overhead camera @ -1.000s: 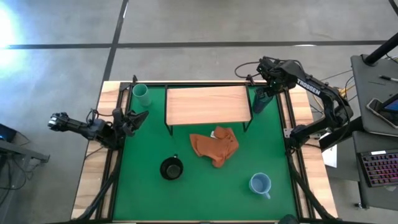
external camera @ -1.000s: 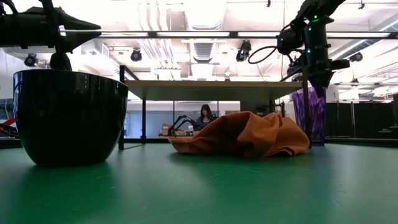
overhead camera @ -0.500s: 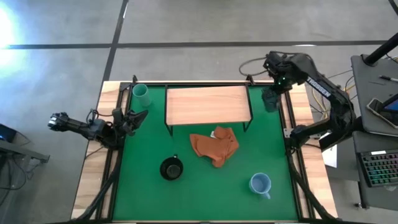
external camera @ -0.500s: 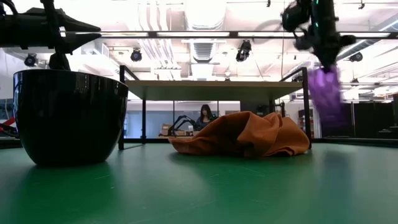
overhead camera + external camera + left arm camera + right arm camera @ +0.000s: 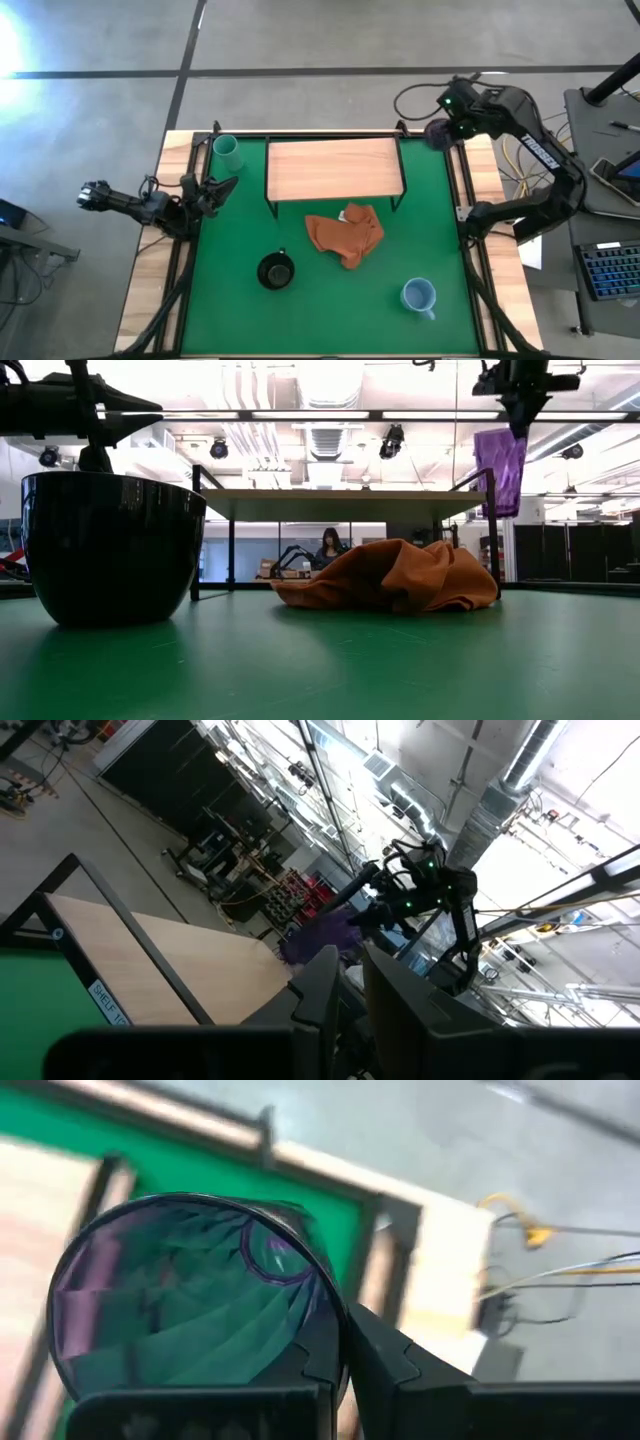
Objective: Stack small to large cups/mugs on shelf
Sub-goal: Put the violet cup on the shelf
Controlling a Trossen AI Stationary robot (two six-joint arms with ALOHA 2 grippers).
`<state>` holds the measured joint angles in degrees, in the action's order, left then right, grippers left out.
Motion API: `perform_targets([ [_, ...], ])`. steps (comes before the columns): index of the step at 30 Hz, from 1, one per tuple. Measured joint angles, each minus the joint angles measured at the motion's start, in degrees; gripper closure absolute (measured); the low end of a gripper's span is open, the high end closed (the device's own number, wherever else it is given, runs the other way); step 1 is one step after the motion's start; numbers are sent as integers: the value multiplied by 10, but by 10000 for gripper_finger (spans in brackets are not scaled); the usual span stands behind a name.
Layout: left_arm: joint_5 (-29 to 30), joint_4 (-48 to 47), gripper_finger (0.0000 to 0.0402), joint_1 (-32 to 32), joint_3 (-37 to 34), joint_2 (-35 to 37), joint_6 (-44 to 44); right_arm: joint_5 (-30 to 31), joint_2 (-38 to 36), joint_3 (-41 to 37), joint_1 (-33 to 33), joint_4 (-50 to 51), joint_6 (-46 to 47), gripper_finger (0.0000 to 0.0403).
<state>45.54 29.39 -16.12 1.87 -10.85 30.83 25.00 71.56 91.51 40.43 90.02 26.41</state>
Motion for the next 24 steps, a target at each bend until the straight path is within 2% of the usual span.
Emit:
perform_targets([
  [3,0,0,365,0,0,0,0,9,-2,7,-1,-16,0,393],
  [7,0,0,365,0,0,0,2,-28,-1,21,-10,-61,-8,392],
  [12,0,1,365,0,0,0,3,19,11,65,-52,-116,-31,392],
  [14,0,1,365,0,0,0,3,9,20,94,-65,-129,-39,392],
  [17,0,3,365,0,0,0,3,-32,43,137,-82,-125,-46,392],
  [20,-2,33,365,0,9,0,-14,-39,75,177,-107,-115,-60,392],
  [24,-31,-8,379,0,90,-6,-86,-46,125,232,-114,-42,-73,392],
])
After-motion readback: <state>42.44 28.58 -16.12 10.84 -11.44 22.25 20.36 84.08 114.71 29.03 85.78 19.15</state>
